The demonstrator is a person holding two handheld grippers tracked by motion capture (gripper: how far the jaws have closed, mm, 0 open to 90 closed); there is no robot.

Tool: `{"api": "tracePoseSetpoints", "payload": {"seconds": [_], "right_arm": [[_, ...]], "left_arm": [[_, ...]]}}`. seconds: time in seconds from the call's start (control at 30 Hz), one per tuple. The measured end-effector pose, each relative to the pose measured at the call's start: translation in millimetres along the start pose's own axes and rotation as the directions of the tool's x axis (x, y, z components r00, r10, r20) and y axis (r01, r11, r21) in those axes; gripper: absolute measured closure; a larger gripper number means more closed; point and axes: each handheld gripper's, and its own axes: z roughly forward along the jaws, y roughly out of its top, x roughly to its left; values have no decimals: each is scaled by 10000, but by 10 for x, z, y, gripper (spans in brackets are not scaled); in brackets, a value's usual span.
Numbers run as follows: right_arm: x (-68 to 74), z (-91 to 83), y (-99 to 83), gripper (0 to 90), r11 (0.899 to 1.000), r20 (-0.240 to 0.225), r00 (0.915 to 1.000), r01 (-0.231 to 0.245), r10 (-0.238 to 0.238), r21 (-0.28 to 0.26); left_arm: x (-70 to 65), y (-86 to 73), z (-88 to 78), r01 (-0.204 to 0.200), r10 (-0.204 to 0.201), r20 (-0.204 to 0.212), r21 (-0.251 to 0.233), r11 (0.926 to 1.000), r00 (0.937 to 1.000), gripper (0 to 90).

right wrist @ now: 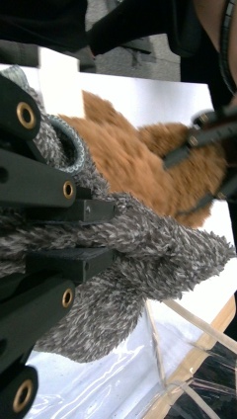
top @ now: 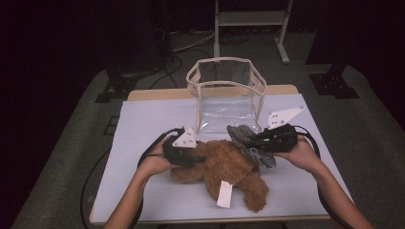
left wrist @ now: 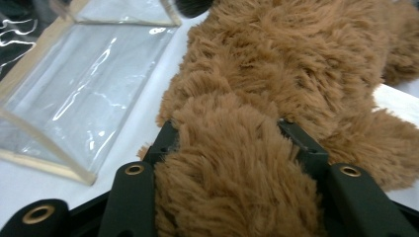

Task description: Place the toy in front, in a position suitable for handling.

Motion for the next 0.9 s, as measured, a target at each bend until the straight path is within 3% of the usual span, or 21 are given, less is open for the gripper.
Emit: {"api": "tracePoseSetpoints", "payload": {"seconds": [0.17, 0.37, 0.5, 0.63, 0.8, 0.9], "right_arm": [[2, 169, -28, 791, 9998, -364, 9993, -100, 106, 182], [258, 320, -210, 795, 9991, -1014, 9947, 196, -156, 380], [423, 330, -301, 795, 9982, -1033, 9935, 507, -471, 327], [465, 300, -327, 795, 9978, -963, 9939, 579, -545, 331], [487, 293, -136, 796, 9949, -853, 9923, 933, -898, 386], [504, 376, 15, 796, 9902, -847, 9883, 1311, -1268, 471]], "left_arm": [[-81, -70, -37, 186, -181, 271, -174, 9997, 9995, 445], [-161, -102, -145, 384, -363, 620, -323, 9987, 9974, 346], [-163, -127, -222, 635, -608, 698, -371, 9973, 9957, 321], [-195, -178, -224, 743, -702, 950, -406, 9964, 9930, 370], [-264, -239, -176, 658, -606, 1021, -478, 9967, 9929, 410], [-281, -270, -189, 727, -659, 1035, -637, 9953, 9924, 425]]}}
